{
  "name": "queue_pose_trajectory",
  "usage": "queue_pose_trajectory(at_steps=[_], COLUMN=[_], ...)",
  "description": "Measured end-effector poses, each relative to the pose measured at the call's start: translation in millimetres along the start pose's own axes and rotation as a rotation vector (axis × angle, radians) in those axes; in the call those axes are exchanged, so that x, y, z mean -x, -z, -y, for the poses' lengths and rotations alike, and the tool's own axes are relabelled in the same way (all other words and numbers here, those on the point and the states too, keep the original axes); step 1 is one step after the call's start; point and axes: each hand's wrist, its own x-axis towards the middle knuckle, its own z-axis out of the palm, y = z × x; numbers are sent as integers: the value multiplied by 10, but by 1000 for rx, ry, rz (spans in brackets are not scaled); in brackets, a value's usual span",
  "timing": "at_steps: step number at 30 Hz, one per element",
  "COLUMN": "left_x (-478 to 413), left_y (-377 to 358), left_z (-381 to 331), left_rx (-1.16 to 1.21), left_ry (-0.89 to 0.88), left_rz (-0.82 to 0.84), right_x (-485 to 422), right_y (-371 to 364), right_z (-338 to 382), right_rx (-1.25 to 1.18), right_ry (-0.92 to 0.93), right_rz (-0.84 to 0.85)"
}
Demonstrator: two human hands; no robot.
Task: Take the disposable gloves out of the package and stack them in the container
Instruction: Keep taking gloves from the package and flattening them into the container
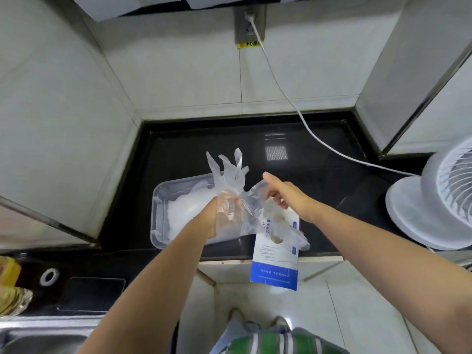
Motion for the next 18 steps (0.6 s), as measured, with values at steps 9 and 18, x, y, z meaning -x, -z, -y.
queue_pose_trajectory(at_steps=[9, 18], left_x=[-13, -231], left_y=[460, 456], left_z=[70, 165], left_rx=[366, 335], left_ry=[-2, -80], left_rz=[174, -395], right_x=[-288, -401], right_y=[-539, -1045], right_z=[194, 294], right_rx=[-419, -382], right_ry=[5, 2], right_rz=[-224, -270])
